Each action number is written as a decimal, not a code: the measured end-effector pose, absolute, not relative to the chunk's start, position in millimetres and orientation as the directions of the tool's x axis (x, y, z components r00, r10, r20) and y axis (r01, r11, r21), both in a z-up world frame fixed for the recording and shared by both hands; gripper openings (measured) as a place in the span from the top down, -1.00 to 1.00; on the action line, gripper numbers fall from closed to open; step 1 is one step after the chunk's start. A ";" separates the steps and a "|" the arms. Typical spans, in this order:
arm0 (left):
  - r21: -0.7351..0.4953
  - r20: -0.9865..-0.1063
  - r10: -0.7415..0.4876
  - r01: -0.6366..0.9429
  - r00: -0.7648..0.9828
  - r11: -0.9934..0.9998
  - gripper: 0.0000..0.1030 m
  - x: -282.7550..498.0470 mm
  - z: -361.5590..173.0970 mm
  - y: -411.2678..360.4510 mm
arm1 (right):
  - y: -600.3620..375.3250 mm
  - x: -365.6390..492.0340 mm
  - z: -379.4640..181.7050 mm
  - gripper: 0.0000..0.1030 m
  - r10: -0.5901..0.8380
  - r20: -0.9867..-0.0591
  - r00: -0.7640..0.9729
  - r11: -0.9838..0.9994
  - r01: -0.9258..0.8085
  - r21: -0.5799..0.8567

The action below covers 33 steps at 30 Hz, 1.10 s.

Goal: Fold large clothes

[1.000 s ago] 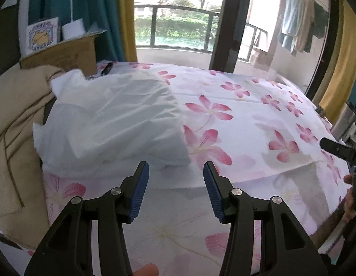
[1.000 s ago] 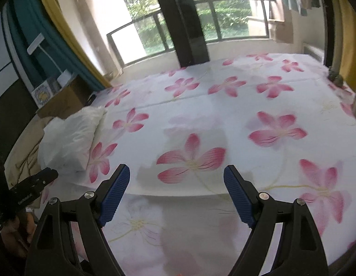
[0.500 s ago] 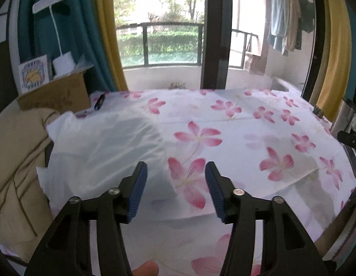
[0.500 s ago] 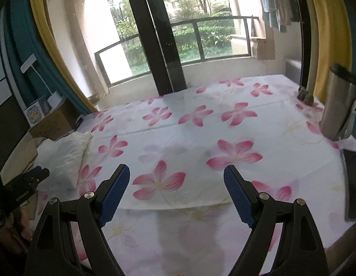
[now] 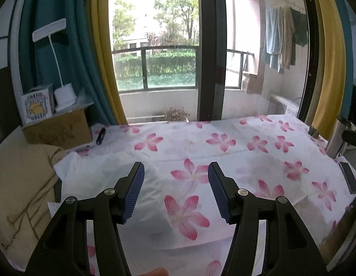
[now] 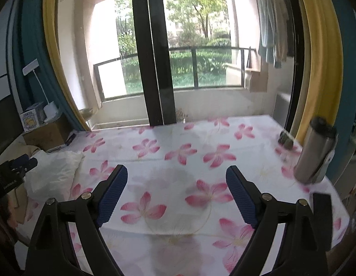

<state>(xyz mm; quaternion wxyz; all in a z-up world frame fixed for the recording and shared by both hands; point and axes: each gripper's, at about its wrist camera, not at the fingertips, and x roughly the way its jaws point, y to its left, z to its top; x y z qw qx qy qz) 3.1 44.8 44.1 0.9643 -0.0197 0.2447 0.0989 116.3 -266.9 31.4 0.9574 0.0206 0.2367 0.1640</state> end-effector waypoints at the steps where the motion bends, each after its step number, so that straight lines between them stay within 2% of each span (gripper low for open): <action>1: 0.012 -0.470 0.183 -0.201 0.864 0.980 -0.18 2.9 46.8 44.5 | -266.6 115.5 35.3 -0.71 0.324 -0.437 0.839 0.945 -0.307 0.110; 15: 0.008 -0.344 0.231 -0.243 0.910 0.970 -0.21 -6.3 96.7 44.7 | -261.0 108.3 77.7 -0.77 0.331 -0.321 0.887 0.941 -0.334 0.047; 33: -0.034 -0.199 0.200 -0.211 0.959 0.977 -0.21 -24.5 137.5 48.2 | -249.5 88.2 117.9 -0.87 0.346 -0.194 0.918 0.937 -0.347 0.029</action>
